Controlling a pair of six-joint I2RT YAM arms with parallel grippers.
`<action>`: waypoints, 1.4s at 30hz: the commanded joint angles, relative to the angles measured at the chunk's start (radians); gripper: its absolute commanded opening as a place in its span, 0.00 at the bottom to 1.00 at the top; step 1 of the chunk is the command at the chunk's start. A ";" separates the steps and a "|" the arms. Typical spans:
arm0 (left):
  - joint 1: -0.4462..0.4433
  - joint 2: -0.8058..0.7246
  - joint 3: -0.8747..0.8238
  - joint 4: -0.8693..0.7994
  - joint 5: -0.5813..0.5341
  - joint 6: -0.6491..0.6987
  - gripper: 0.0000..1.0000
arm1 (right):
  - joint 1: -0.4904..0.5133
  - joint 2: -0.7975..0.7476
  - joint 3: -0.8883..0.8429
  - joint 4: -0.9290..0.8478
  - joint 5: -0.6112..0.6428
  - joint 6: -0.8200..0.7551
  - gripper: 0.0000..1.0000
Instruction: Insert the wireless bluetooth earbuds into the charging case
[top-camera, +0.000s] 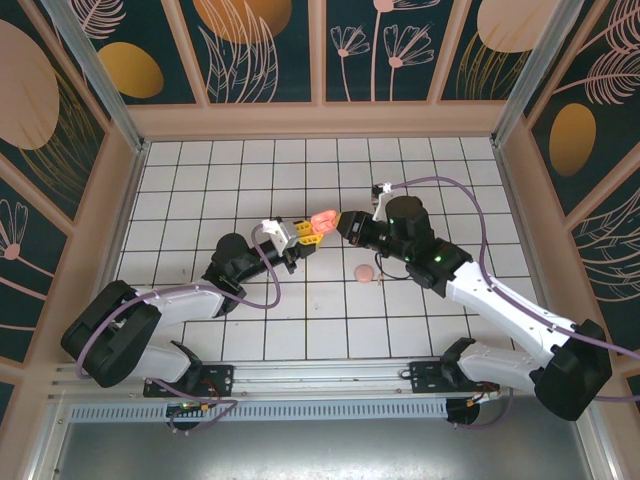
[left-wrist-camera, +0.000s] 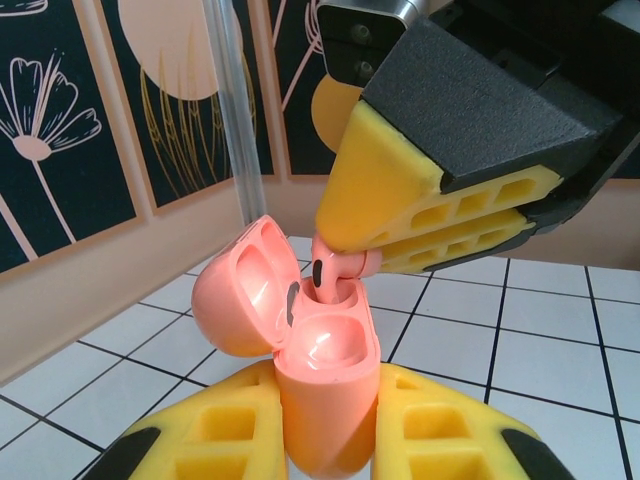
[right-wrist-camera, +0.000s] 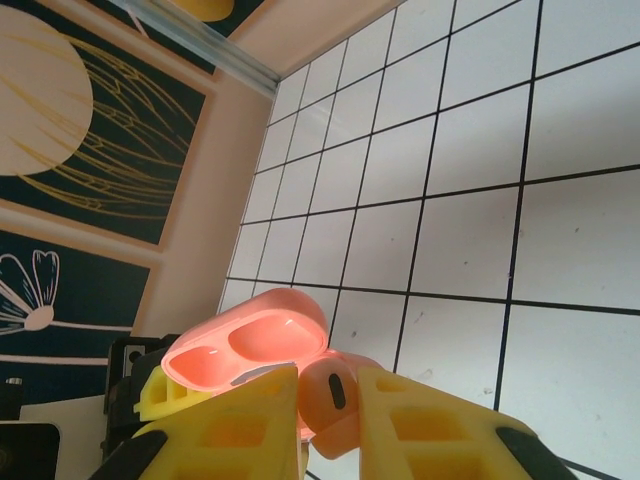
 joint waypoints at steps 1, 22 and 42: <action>-0.009 -0.024 0.018 0.055 -0.019 0.019 0.11 | 0.034 0.014 -0.001 0.015 0.056 0.069 0.18; -0.011 -0.015 0.016 0.050 -0.028 0.025 0.11 | 0.068 0.043 0.028 0.020 0.093 0.098 0.25; -0.013 -0.008 0.019 0.042 -0.031 0.028 0.11 | 0.059 0.002 0.066 -0.028 0.081 0.043 0.48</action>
